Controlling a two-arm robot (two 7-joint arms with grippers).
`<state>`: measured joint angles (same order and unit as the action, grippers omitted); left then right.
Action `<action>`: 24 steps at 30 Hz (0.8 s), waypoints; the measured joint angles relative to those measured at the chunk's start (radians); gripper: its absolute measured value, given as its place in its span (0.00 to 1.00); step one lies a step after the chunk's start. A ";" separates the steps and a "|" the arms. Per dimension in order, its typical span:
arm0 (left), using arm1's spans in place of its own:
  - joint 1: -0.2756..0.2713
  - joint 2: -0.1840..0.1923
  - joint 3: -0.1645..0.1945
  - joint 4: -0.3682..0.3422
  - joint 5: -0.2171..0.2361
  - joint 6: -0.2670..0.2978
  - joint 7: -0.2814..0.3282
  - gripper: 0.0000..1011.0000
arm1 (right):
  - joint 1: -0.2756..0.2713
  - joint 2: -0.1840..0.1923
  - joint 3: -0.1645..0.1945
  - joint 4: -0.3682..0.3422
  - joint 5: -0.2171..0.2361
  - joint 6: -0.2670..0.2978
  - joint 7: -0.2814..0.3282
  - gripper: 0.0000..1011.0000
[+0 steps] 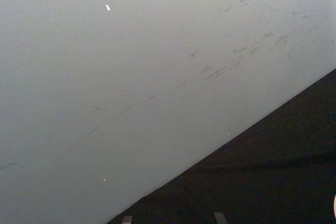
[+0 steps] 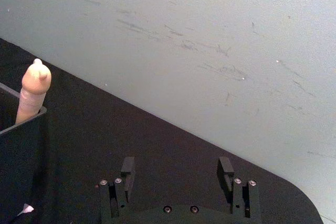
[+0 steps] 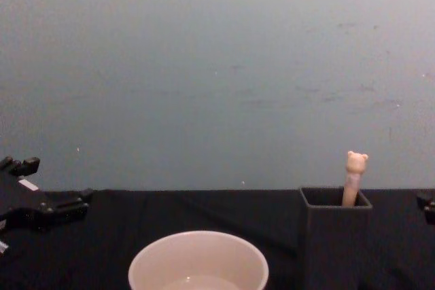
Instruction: Pick up the stirring spoon with one hand, stir inside the cup, then place it back in its original position.
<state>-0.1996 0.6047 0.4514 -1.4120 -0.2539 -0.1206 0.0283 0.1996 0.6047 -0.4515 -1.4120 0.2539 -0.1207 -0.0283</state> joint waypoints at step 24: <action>0.000 0.000 0.000 0.000 0.000 0.000 0.000 0.99 | 0.000 0.000 0.000 0.000 0.000 0.000 0.000 0.99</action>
<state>-0.1995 0.6047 0.4514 -1.4120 -0.2539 -0.1206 0.0282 0.1996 0.6047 -0.4514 -1.4120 0.2539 -0.1205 -0.0283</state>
